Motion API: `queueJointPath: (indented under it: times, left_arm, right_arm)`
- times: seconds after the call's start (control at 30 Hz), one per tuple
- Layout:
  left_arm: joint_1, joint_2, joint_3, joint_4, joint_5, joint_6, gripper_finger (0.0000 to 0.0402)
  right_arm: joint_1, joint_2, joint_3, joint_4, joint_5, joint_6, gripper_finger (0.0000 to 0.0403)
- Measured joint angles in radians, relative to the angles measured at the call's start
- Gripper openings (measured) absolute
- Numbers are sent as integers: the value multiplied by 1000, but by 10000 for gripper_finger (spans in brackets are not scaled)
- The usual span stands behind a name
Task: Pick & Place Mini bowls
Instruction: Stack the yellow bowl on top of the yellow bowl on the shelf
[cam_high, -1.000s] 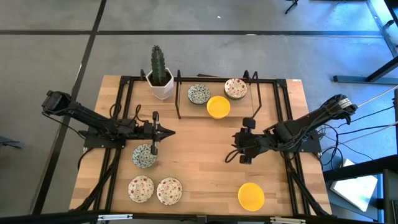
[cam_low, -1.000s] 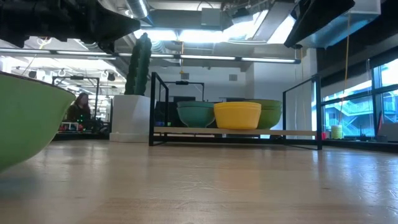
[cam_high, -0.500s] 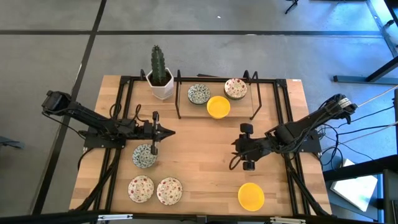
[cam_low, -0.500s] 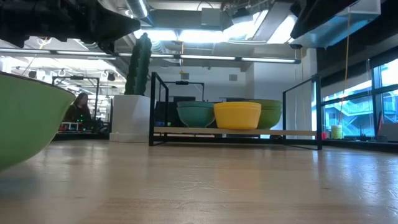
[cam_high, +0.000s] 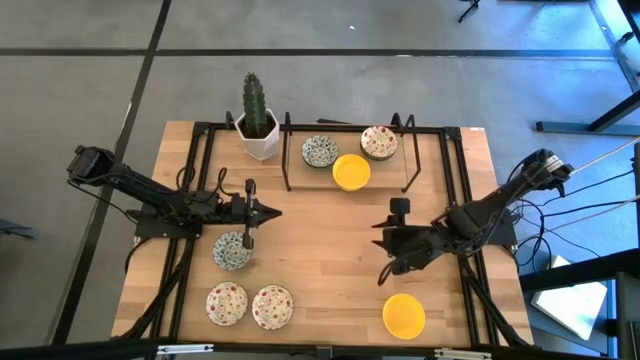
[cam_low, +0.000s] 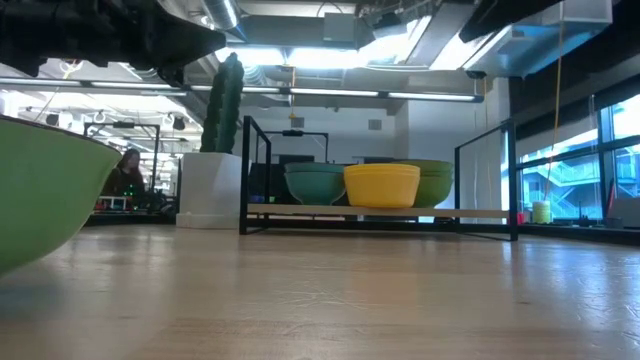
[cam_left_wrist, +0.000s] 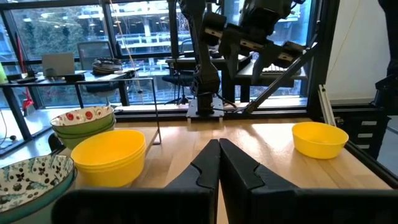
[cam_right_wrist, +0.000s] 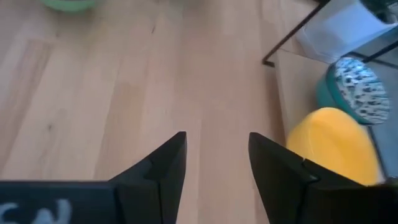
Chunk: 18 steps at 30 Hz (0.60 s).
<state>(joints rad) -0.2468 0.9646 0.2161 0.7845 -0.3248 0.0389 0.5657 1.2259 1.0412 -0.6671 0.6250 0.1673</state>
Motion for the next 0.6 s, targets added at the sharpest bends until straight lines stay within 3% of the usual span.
queueJointPath:
  times: [0.33,0.47,0.6]
  left_arm:
    - [0,0,0,-5,-85,-16,2]
    - [0,0,0,-6,-77,-18,7]
    - [0,0,0,-7,-77,-18,7]
  right_arm:
    - [26,-10,0,-166,73,87,173]
    - [80,-69,0,-281,157,225,173]
    - [168,-162,-45,-262,194,304,173]
